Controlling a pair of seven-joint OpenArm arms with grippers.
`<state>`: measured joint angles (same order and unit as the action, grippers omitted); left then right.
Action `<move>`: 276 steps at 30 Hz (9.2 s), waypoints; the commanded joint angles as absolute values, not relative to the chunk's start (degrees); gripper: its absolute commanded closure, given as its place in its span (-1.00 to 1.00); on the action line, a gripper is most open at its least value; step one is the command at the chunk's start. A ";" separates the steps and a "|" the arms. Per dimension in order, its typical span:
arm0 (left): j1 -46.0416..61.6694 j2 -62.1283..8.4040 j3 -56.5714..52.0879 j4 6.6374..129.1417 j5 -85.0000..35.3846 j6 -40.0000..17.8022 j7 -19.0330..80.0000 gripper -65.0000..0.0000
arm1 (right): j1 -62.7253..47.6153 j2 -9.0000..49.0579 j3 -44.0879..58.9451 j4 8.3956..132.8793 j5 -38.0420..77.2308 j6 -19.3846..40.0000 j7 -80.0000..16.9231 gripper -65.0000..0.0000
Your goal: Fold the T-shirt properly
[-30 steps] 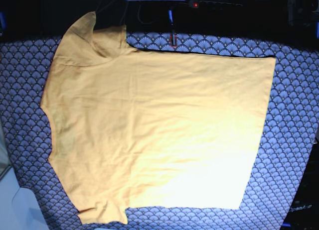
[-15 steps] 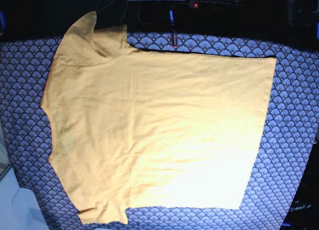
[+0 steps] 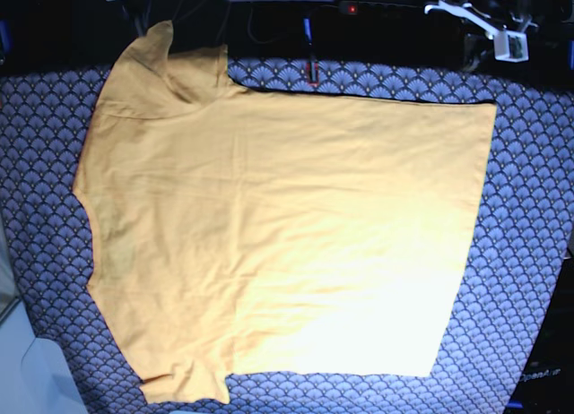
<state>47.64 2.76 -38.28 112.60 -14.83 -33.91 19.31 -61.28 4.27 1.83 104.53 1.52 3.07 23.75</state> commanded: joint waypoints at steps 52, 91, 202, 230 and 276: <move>41.27 -0.04 -41.54 114.51 -15.43 -34.15 26.95 0.53 | -33.36 6.37 43.03 94.55 51.82 40.00 -56.57 0.14; 41.27 0.04 -41.63 114.42 -15.34 -34.07 26.95 0.53 | -25.54 8.75 38.46 86.90 51.74 40.00 -62.99 0.15; 39.60 0.40 -43.56 113.98 -15.34 -34.07 26.95 0.53 | -24.22 9.01 38.29 88.66 44.35 40.00 -67.47 -0.36; 37.05 -0.04 -43.56 113.98 -15.25 -34.07 31.08 0.53 | -24.22 9.27 34.07 92.00 48.13 40.00 -67.56 -0.23; 32.04 -0.04 -52.18 113.89 -15.60 -34.15 36.70 0.53 | -23.96 9.80 33.80 104.13 47.87 40.00 -68.35 1.00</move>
